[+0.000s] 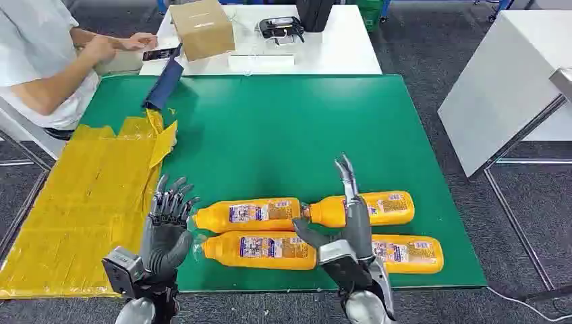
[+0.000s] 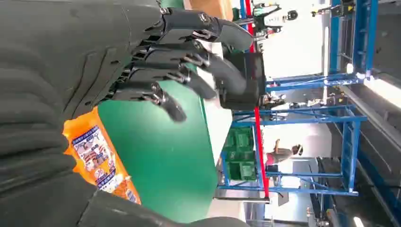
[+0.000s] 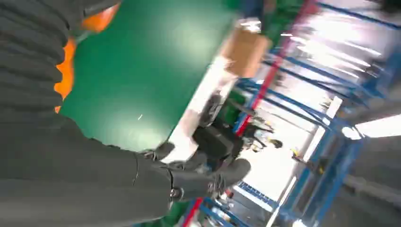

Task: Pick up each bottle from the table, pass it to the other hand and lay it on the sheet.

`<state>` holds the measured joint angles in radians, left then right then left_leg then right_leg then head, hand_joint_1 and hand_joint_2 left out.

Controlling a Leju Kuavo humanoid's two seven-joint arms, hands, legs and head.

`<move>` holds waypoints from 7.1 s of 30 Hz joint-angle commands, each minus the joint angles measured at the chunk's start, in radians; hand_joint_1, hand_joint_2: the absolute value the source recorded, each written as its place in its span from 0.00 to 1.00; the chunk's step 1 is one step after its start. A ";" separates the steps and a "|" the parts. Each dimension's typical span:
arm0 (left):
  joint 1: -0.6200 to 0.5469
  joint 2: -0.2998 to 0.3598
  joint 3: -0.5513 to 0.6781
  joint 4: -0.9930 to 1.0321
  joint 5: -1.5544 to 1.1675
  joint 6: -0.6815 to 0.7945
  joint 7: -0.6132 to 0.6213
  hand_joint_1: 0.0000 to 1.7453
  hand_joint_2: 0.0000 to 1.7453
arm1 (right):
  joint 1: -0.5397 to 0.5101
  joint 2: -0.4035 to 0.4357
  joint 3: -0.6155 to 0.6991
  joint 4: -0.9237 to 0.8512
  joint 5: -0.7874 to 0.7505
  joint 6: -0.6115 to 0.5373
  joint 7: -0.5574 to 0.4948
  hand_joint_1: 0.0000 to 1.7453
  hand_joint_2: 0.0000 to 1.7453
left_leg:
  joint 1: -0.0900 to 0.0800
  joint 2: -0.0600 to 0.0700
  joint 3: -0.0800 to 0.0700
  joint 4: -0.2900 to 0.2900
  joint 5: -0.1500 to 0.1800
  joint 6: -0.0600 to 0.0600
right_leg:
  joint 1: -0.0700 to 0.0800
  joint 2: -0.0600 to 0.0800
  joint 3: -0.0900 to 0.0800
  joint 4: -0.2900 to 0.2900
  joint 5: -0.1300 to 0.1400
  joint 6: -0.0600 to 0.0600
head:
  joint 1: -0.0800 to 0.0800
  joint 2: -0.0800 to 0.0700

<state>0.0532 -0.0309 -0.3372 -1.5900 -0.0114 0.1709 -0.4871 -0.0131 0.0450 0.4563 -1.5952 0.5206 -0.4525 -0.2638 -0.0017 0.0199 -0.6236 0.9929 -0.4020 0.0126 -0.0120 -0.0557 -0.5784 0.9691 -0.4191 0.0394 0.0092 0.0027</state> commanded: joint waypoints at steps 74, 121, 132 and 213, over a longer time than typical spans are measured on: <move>-0.222 -0.057 -0.060 0.279 0.081 -0.140 0.016 0.00 1.00 | -0.673 0.138 0.347 1.214 0.296 0.282 0.205 0.00 1.00 | 0.001 -0.002 0.005 0.000 0.000 -0.001 | 0.000 0.003 0.005 0.000 -0.001 -0.001 | 0.000 0.000; -0.112 -0.040 -0.042 0.166 0.027 -0.038 -0.002 0.00 1.00 | -0.223 0.108 -0.263 0.332 -0.226 -0.216 -0.164 1.00 1.00 | 0.001 -0.003 0.004 0.001 -0.002 -0.002 | 0.000 0.005 0.005 0.001 -0.003 -0.002 | 0.000 0.000; -0.205 -0.014 -0.047 0.222 -0.021 0.013 0.029 0.00 1.00 | -0.178 0.066 0.192 0.307 -0.353 0.278 -0.165 1.00 1.00 | 0.002 0.000 0.003 0.000 -0.001 -0.002 | 0.001 0.006 0.002 0.001 -0.001 -0.002 | 0.000 0.000; -0.110 0.002 -0.054 0.062 -0.005 0.021 -0.037 0.00 1.00 | -0.234 0.051 -0.027 0.379 -0.329 0.099 -0.110 1.00 1.00 | 0.002 0.000 0.003 0.000 0.000 -0.002 | 0.001 0.006 0.002 0.000 -0.001 -0.001 | 0.000 0.000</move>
<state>-0.0518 -0.0538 -0.3467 -1.5011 -0.0202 0.1995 -0.5249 -0.1594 0.0732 0.4669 -1.4082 0.1965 -0.3563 -0.3780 0.0000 0.0195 -0.6248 0.9931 -0.4013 0.0115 -0.0107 -0.0552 -0.5793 0.9700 -0.4192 0.0391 0.0092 0.0027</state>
